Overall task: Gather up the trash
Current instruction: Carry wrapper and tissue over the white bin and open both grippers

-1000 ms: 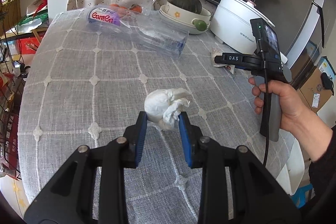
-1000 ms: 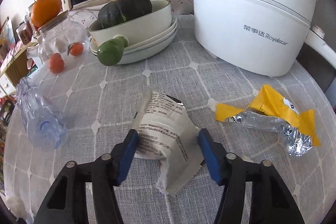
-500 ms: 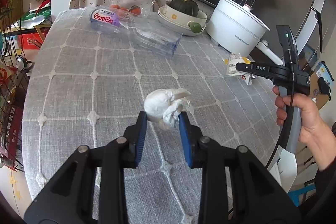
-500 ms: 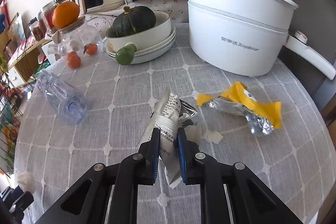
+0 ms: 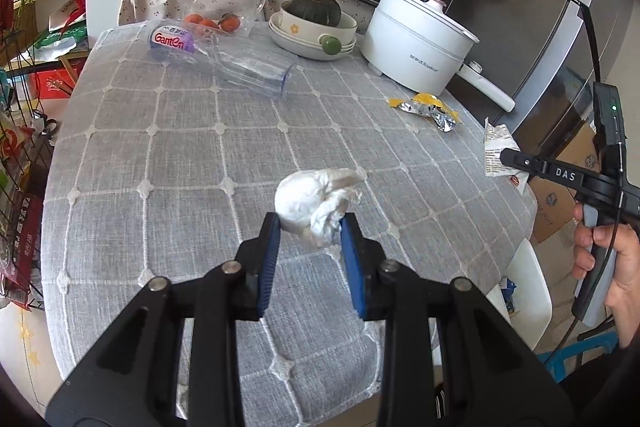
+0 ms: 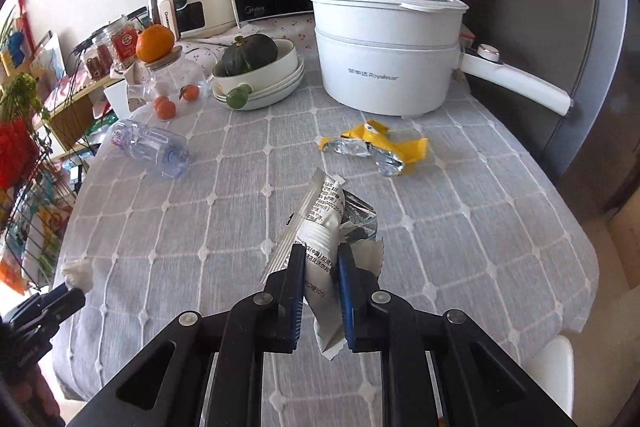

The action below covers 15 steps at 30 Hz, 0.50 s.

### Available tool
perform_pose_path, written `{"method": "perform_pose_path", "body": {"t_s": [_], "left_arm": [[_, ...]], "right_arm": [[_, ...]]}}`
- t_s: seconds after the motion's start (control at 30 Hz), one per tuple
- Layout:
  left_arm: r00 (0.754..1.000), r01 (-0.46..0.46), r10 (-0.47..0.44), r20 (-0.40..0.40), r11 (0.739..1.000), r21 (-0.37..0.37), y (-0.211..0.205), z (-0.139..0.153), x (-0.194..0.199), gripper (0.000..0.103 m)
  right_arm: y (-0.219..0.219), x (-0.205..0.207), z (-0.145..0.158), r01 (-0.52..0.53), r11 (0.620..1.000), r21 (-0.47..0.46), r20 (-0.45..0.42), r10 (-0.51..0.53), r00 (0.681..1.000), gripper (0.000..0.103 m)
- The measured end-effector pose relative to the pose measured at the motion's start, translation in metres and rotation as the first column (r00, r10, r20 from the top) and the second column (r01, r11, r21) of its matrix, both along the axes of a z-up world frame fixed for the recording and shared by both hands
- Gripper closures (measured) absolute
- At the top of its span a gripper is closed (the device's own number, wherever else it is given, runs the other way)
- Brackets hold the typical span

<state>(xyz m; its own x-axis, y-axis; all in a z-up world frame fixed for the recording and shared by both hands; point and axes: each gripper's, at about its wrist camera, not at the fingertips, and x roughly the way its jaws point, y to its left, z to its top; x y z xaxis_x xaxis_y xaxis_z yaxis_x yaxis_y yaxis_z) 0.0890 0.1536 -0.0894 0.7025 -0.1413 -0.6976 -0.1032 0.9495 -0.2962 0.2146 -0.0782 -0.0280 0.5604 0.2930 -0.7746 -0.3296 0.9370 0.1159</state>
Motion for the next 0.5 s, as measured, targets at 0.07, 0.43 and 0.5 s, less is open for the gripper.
{"method": "perform_pose_path", "body": {"t_s": [0.07, 0.43, 0.5], "left_arm": [[1.0, 0.008, -0.008, -0.003, 1.0, 0.005, -0.008, 0.003, -0.002, 0.07], [0.998, 0.066, -0.066, 0.006, 0.997, 0.041, -0.053, 0.023, -0.016, 0.07], [0.997, 0.08, -0.081, 0.007, 0.996, 0.047, -0.062, 0.026, -0.019, 0.07]], "right_arm": [[-0.017, -0.011, 0.005, 0.012, 1.0, 0.007, -0.007, -0.012, 1.0, 0.087], [-0.111, -0.067, 0.02, 0.096, 0.994, 0.051, -0.032, -0.095, 0.995, 0.087], [-0.127, -0.074, 0.018, 0.119, 0.992, 0.034, -0.041, -0.118, 0.992, 0.087]]}}
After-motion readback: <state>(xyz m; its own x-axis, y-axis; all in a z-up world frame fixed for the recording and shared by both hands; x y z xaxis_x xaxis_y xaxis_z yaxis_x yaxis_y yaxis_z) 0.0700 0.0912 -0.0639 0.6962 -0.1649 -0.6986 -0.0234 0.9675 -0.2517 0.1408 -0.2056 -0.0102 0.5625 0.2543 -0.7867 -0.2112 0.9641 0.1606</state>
